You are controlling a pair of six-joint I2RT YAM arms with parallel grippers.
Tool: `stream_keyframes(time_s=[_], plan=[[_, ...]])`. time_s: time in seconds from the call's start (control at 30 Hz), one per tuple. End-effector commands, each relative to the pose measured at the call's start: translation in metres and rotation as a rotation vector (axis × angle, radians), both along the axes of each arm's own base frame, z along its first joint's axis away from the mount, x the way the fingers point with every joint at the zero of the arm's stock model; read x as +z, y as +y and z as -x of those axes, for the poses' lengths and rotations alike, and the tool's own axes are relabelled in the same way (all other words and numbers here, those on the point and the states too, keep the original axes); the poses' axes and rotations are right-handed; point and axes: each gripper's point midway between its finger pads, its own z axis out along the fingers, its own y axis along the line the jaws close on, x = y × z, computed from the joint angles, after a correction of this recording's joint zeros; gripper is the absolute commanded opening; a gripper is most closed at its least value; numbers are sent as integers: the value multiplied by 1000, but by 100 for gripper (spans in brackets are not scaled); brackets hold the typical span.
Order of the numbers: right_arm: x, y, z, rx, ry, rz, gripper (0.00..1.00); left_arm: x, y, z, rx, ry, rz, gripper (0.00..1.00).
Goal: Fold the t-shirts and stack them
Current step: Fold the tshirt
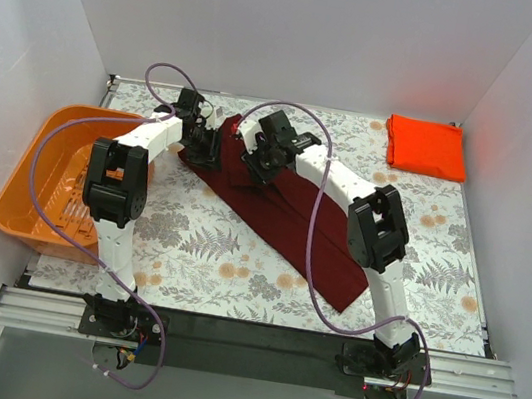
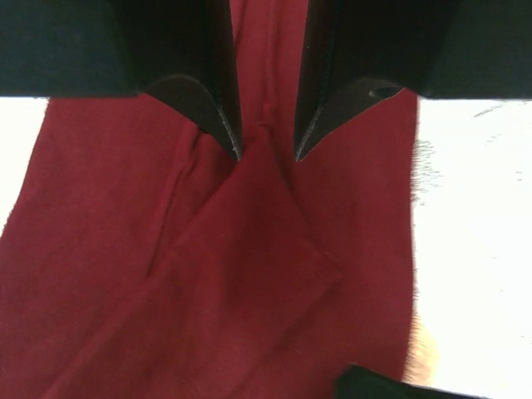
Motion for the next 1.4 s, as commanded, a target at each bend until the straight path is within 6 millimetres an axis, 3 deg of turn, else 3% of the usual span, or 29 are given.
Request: stream_keyframes(time_s=[0.0, 0.17, 0.57, 0.8, 1.07, 1.37], plan=[[5, 6, -18, 1, -108, 35, 39, 26, -9, -9, -5, -59, 53, 34], [-11, 9, -18, 8, -129, 81, 39, 22, -9, -9, -5, -57, 49, 34], [-21, 8, -22, 18, -148, 112, 38, 13, -6, -6, -2, -45, 35, 34], [-16, 0, -37, -47, -203, 145, 27, 8, -2, -6, 8, -41, 9, 34], [-17, -16, -47, -98, -193, 151, 25, 5, 0, -5, 6, -35, -5, 34], [-30, -25, -30, -49, -146, 157, 6, 5, 0, -7, 7, -34, -3, 33]])
